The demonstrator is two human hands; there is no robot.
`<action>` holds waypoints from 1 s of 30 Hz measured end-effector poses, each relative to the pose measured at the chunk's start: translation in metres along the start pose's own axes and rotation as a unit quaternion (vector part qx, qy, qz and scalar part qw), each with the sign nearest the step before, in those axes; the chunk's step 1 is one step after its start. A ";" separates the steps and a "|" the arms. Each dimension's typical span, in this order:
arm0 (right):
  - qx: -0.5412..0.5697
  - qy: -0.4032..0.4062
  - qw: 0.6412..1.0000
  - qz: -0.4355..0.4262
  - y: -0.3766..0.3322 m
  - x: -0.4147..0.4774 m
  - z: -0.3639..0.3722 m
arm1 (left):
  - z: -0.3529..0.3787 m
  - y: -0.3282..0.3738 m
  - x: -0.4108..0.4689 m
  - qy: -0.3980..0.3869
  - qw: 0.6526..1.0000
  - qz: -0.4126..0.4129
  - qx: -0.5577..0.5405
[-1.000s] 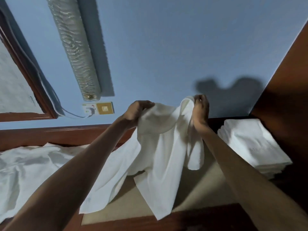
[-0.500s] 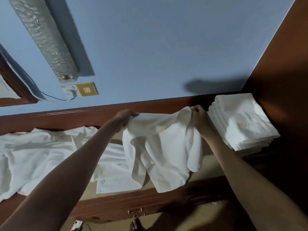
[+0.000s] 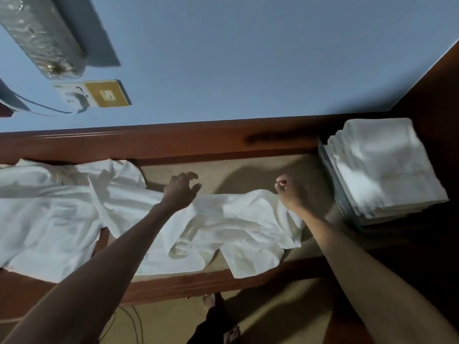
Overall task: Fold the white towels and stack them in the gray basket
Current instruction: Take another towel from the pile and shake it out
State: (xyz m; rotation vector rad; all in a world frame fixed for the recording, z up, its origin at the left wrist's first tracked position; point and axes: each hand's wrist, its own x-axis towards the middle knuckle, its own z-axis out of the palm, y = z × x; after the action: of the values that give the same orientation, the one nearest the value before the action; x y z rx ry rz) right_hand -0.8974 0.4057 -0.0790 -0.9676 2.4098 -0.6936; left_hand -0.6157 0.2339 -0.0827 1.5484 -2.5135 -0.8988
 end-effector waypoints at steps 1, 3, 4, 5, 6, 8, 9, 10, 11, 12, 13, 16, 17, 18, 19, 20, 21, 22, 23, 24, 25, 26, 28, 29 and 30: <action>-0.015 -0.006 1.000 -0.005 0.000 0.005 0.008 | 0.006 -0.001 0.003 -0.011 0.999 0.022 -0.025; -0.046 -0.052 0.997 -0.036 0.003 0.015 0.029 | 0.023 -0.003 0.007 -0.049 0.996 0.057 -0.054; -0.059 -0.079 0.994 -0.055 0.005 0.019 0.040 | 0.031 -0.005 0.009 -0.069 0.994 0.073 -0.047; -0.067 -0.104 0.990 -0.068 0.007 0.022 0.051 | 0.041 -0.007 0.011 -0.086 0.992 0.084 -0.030; -0.080 -0.124 0.986 -0.079 0.008 0.023 0.061 | 0.051 -0.009 0.013 -0.098 0.991 0.089 -0.010; -0.112 -0.147 0.977 -0.106 0.012 0.022 0.081 | 0.072 -0.014 0.017 -0.115 0.989 0.087 0.036; -0.128 -0.158 0.972 -0.117 0.013 0.021 0.090 | 0.081 -0.014 0.020 -0.118 0.988 0.086 0.058; -0.145 -0.171 0.967 -0.123 0.013 0.020 0.098 | 0.089 -0.016 0.024 -0.121 0.985 0.087 0.082; -0.160 -0.184 0.961 -0.130 0.014 0.020 0.105 | 0.097 -0.016 0.028 -0.127 0.982 0.087 0.110; -0.173 -0.197 0.955 -0.138 0.016 0.020 0.113 | 0.104 -0.018 0.030 -0.136 0.977 0.085 0.138; -0.181 -0.209 0.950 -0.145 0.018 0.018 0.119 | 0.109 -0.019 0.031 -0.145 0.971 0.084 0.172; -0.187 -0.229 0.943 -0.153 0.026 0.023 0.135 | 0.119 -0.021 0.039 -0.159 0.958 0.061 0.231; -0.177 -0.228 0.945 -0.155 0.027 0.024 0.139 | 0.120 -0.022 0.042 -0.150 0.962 0.055 0.222; -0.162 -0.224 0.948 -0.155 0.026 0.026 0.140 | 0.117 -0.020 0.046 -0.144 0.969 0.052 0.192; -0.145 -0.219 0.952 -0.157 0.024 0.029 0.139 | 0.112 -0.017 0.051 -0.149 0.978 0.050 0.138; -0.130 -0.221 0.953 -0.163 0.020 0.033 0.136 | 0.105 -0.011 0.055 -0.162 0.983 0.047 0.076; -0.109 -0.226 0.952 -0.174 0.014 0.038 0.131 | 0.095 -0.005 0.059 -0.181 0.982 0.042 0.021; -0.092 -0.226 0.952 -0.184 0.007 0.042 0.124 | 0.083 0.003 0.063 -0.199 0.979 0.041 -0.017; -0.082 -0.233 0.949 -0.196 0.000 0.048 0.114 | 0.070 0.011 0.065 -0.207 0.977 0.041 -0.038; -0.072 -0.249 0.945 -0.198 -0.007 0.053 0.104 | 0.057 0.019 0.066 -0.206 0.976 0.044 -0.050; -0.061 -0.267 0.937 -0.215 -0.013 0.059 0.095 | 0.045 0.026 0.066 -0.202 0.976 0.046 -0.062; -0.052 -0.272 0.934 -0.226 -0.020 0.064 0.084 | 0.034 0.034 0.066 -0.196 0.976 0.047 -0.081; -0.025 -0.269 0.935 -0.229 -0.037 0.070 0.056 | 0.012 0.048 0.063 -0.175 0.976 0.040 -0.122; -0.004 -0.273 0.936 -0.223 -0.044 0.074 0.042 | 0.003 0.056 0.061 -0.153 0.978 0.036 -0.136; 0.019 -0.273 0.936 -0.222 -0.053 0.078 0.026 | -0.006 0.065 0.058 -0.124 0.981 0.033 -0.143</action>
State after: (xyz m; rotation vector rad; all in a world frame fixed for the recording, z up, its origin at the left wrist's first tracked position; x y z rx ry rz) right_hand -0.9069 0.3090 -0.0847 -1.4849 1.7029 -0.5211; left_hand -0.6945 0.2045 -0.0597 1.3303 -2.4296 -1.4508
